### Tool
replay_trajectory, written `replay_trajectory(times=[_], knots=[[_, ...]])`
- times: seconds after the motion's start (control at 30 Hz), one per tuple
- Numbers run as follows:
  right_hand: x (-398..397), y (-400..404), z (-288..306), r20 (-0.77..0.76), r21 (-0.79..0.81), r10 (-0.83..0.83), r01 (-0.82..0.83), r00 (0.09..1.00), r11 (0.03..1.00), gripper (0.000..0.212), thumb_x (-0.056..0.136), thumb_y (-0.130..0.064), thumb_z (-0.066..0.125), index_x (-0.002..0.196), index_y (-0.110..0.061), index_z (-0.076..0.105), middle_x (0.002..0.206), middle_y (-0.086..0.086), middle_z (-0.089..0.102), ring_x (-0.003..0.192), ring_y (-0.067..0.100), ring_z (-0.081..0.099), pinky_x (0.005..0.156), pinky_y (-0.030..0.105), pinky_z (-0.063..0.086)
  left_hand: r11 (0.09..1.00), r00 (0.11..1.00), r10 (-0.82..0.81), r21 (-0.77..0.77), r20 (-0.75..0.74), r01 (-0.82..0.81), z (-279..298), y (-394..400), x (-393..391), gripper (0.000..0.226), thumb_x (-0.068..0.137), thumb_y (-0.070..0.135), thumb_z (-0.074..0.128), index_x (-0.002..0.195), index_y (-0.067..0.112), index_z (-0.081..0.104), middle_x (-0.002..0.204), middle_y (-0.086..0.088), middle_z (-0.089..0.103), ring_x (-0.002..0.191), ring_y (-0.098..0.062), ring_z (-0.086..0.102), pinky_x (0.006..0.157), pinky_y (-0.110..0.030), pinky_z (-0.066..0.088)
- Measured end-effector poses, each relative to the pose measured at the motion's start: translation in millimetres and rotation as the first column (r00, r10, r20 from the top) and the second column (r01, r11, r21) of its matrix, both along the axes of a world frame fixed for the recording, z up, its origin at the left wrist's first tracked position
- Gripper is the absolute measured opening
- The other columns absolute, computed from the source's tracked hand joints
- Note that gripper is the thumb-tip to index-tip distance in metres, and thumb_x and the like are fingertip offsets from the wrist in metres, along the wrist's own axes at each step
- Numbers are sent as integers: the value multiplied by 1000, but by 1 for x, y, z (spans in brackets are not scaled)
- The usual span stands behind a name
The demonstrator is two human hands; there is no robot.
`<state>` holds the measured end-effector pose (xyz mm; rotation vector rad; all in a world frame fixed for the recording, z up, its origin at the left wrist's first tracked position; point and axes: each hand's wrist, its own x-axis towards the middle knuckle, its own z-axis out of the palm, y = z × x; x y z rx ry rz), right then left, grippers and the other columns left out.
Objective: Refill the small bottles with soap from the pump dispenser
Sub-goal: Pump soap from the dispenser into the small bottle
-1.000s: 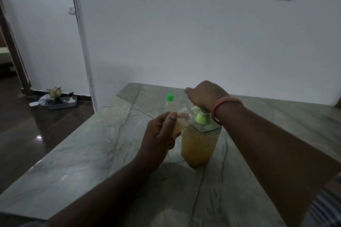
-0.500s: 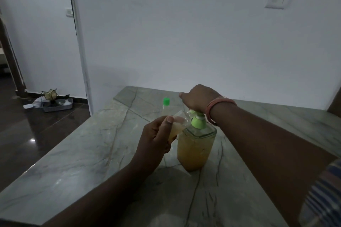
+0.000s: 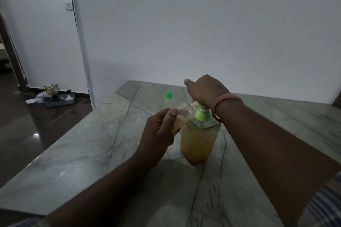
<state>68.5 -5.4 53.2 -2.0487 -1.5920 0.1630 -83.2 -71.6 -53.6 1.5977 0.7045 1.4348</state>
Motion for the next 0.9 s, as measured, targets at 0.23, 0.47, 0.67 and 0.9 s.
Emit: replay_trajectory(times=[0.23, 0.47, 0.67, 0.9], knots=[[-1, -3, 5, 88, -94, 21, -13, 996, 995, 35, 92, -50, 48, 87, -16, 51, 89, 5, 54, 84, 26, 53, 74, 33, 43, 1000, 1000, 1, -3, -3, -1, 0, -2, 0, 32, 99, 43, 42, 99, 35, 74, 66, -5, 59, 50, -14, 46, 43, -23, 35], [0, 1, -4, 44, -56, 3, 0, 999, 998, 38, 87, -50, 48, 72, -17, 57, 87, 7, 66, 81, 27, 61, 69, 32, 43, 1000, 1000, 1, 2, -7, -1, -2, 1, 0, 32, 101, 42, 44, 98, 35, 74, 66, -3, 58, 51, -13, 45, 44, -23, 35], [-2, -5, 3, 102, -26, 21, -18, 995, 999, 43, 90, -53, 46, 69, -16, 53, 78, 5, 61, 79, 27, 59, 69, 32, 44, 1000, 1000, 10, -4, -6, -10, 1, -1, 0, 32, 99, 44, 43, 97, 41, 75, 65, -4, 59, 50, -13, 46, 43, -23, 35], [1, 0, -3, 48, -64, 1, 2, 999, 998, 41, 90, -51, 47, 72, -16, 55, 86, 7, 63, 82, 27, 60, 71, 32, 43, 1000, 1000, -1, -6, -8, 1, -2, 1, 1, 31, 98, 42, 44, 98, 35, 74, 65, -2, 58, 50, -11, 46, 44, -23, 35]])
